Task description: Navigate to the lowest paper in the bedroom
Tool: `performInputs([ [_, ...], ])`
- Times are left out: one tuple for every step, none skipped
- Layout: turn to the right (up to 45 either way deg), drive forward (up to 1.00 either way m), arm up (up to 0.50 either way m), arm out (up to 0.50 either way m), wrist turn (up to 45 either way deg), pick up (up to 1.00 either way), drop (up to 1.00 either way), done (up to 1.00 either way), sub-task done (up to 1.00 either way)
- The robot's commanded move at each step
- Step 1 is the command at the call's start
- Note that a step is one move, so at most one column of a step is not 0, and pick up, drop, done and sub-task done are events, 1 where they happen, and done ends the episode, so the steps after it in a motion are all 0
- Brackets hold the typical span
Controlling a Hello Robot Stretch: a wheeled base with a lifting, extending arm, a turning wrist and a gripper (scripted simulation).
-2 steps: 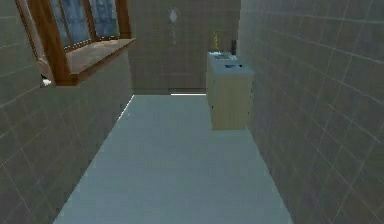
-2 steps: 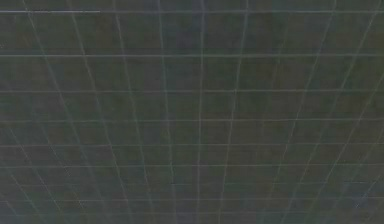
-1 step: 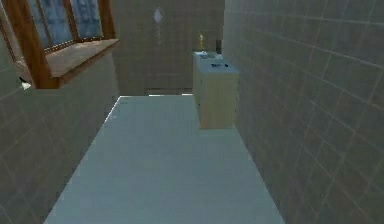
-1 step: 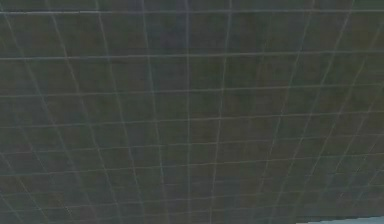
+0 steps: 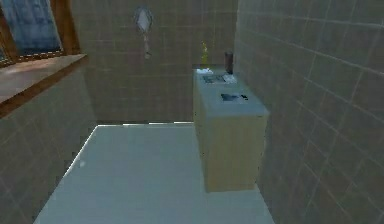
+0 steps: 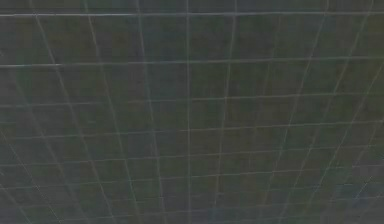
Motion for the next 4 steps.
performInputs([
  [0.0,0.65,0.00,0.00,0.0,0.00,0.00,0.00,0.00],
  [45.0,0.00,0.00,0.00,0.0,0.00,0.00,0.00,0.00],
  [45.0,0.00,0.00,0.00,0.0,0.00,0.00,0.00,0.00],
  [45.0,0.00,0.00,0.00,0.0,0.00,0.00,0.00,0.00],
])
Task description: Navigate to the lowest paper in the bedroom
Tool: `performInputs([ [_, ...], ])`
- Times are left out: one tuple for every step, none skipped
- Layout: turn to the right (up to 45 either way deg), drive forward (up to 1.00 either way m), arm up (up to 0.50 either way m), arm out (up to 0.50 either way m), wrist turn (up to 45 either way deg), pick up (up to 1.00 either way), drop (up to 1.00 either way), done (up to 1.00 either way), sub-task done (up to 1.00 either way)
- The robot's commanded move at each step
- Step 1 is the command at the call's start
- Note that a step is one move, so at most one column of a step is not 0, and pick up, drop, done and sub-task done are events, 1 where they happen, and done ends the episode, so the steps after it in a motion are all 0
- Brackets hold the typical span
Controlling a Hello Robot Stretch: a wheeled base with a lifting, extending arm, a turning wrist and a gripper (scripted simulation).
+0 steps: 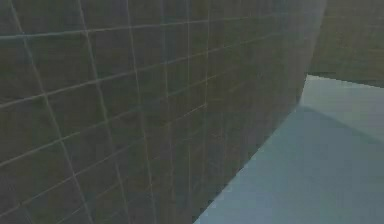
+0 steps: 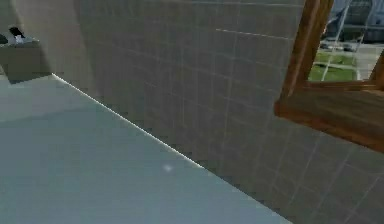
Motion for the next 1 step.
performInputs([
  [42.0,0.00,0.00,0.00,0.0,0.00,0.00,0.00,0.00],
])
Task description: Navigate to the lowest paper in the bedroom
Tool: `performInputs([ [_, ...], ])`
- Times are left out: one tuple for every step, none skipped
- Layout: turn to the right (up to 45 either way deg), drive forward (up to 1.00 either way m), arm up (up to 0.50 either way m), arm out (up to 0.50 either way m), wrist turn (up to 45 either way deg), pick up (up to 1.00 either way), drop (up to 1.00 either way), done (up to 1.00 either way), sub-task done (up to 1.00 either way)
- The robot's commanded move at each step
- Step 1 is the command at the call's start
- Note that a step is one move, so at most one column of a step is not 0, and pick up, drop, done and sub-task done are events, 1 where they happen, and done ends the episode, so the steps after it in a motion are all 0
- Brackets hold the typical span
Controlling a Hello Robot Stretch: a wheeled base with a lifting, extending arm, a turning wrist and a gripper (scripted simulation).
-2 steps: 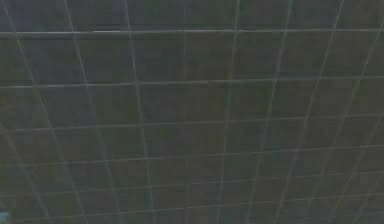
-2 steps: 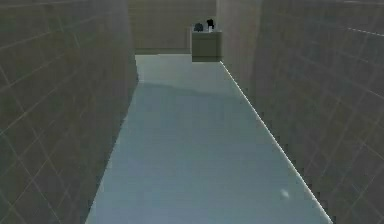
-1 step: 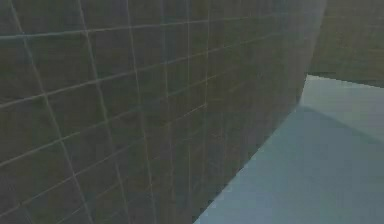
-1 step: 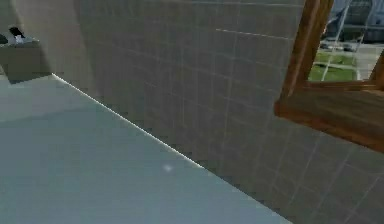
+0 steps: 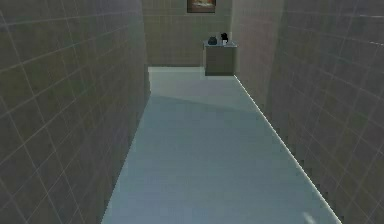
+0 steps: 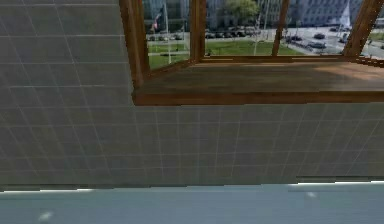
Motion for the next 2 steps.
performInputs([
  [0.0,1.00,0.00,0.00,0.0,0.00,0.00,0.00,0.00],
  [3.0,0.00,0.00,0.00,0.0,0.00,0.00,0.00,0.00],
])
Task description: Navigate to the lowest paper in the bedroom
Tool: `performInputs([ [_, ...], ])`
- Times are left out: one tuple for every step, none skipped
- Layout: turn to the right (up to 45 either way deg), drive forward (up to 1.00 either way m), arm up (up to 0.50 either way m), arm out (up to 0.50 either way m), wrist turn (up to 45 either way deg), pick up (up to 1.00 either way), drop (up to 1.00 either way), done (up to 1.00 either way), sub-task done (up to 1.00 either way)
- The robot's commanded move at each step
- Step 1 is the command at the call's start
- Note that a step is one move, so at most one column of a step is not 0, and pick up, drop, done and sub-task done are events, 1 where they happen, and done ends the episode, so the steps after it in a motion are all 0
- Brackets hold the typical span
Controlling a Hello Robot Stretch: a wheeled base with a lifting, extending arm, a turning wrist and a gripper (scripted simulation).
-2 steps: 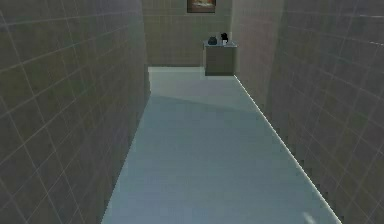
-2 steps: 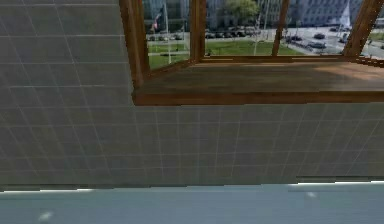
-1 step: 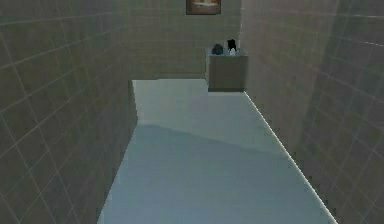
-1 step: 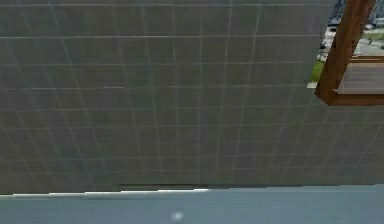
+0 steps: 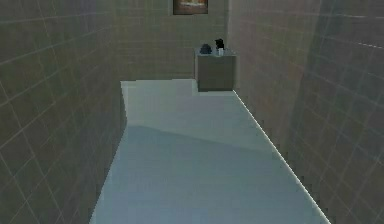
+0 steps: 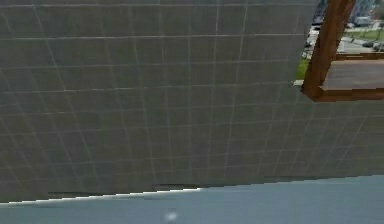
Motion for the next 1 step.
performInputs([
  [0.0,1.00,0.00,0.00,0.0,0.00,0.00,0.00,0.00],
])
